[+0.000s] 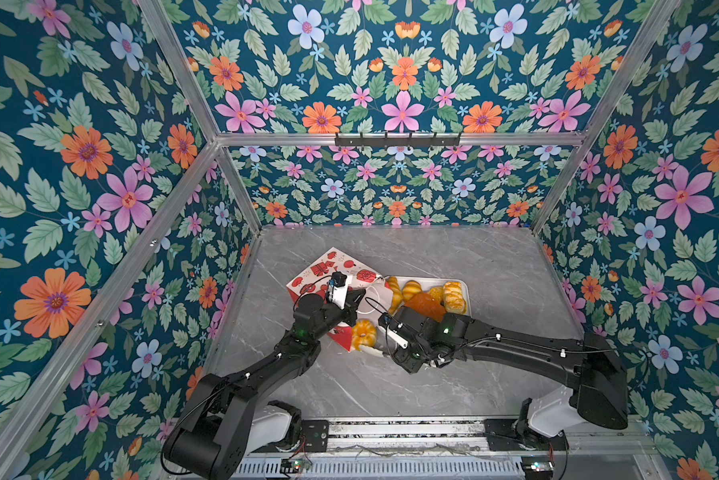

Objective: Take the fake bread out of the paper bag
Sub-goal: 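Move the right-held tongs forward around the yellow ring bread, then close the right-held tongs on the yellow ring bread and lift it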

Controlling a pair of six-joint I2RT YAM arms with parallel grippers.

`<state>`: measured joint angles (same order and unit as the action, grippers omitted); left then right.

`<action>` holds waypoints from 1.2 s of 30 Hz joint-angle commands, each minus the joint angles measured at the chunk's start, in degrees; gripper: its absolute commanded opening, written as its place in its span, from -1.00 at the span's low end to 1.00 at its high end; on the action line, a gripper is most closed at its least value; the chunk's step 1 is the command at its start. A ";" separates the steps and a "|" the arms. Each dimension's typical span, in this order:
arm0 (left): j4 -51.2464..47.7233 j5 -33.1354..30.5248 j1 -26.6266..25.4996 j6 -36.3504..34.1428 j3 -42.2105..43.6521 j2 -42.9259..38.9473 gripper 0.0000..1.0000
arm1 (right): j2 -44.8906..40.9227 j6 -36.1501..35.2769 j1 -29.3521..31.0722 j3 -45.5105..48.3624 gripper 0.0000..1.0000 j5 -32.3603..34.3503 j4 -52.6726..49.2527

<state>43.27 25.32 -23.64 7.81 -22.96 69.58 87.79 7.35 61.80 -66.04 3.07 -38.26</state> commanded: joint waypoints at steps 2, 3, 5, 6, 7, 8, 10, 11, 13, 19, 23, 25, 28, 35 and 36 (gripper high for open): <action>1.69 0.69 0.08 0.73 -0.37 -0.06 -0.91 | -0.12 0.18 -0.15 0.54 0.23 -0.78 1.75; 1.73 0.65 0.08 0.71 -0.40 -0.06 -0.91 | -0.16 0.29 -0.19 0.65 0.22 -0.85 1.95; 1.73 0.78 0.08 0.71 -0.38 -0.06 -0.91 | -0.08 0.38 -0.19 0.90 0.23 -0.96 2.37; 1.74 0.72 0.05 0.71 -0.42 -0.06 -0.91 | 0.06 0.33 -0.29 0.98 0.23 -0.96 2.56; 1.82 0.78 0.02 0.75 -0.42 -0.02 -0.91 | 0.31 0.38 -0.40 1.00 0.23 -1.03 2.62; 1.86 0.82 0.08 0.80 -0.36 0.03 -0.91 | 0.49 0.34 -0.37 0.95 0.24 -1.13 2.69; 1.91 0.87 0.05 0.80 -0.28 0.03 -0.91 | 0.87 0.37 -0.46 1.06 0.24 -1.43 2.97; 1.91 0.87 0.08 0.80 -0.25 0.03 -0.91 | 1.03 0.46 -0.45 1.16 0.25 -1.65 3.17; 1.97 0.86 0.02 0.89 -0.16 -0.06 -0.91 | 1.41 0.60 -0.55 1.18 0.26 -2.09 3.66; 1.98 0.96 0.08 0.94 -0.15 -0.24 -0.91 | 2.43 0.67 -1.06 0.84 0.27 -2.15 4.92; 2.07 0.96 0.05 0.98 -0.07 -0.32 -0.91 | 2.89 0.37 -1.46 0.74 0.27 -2.50 6.18; 2.11 1.02 0.06 1.06 -0.07 -0.24 -0.91 | 3.63 0.30 -1.79 0.49 0.27 -2.96 6.80; 2.10 1.13 0.06 1.15 0.02 -0.24 -0.91 | 4.81 0.20 -2.19 0.21 0.27 -3.20 7.56; 2.39 1.05 0.04 1.33 0.11 -0.07 -0.91 | 5.97 0.03 -2.60 -0.23 0.12 -3.60 7.33; 2.43 0.89 0.08 1.48 0.13 0.02 -0.91 | 5.67 0.03 -2.59 -0.23 0.09 -3.60 6.96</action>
<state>43.38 25.52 -23.62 8.84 -22.96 69.49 93.82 7.51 59.22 -65.87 -0.27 -31.97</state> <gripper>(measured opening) 0.046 0.552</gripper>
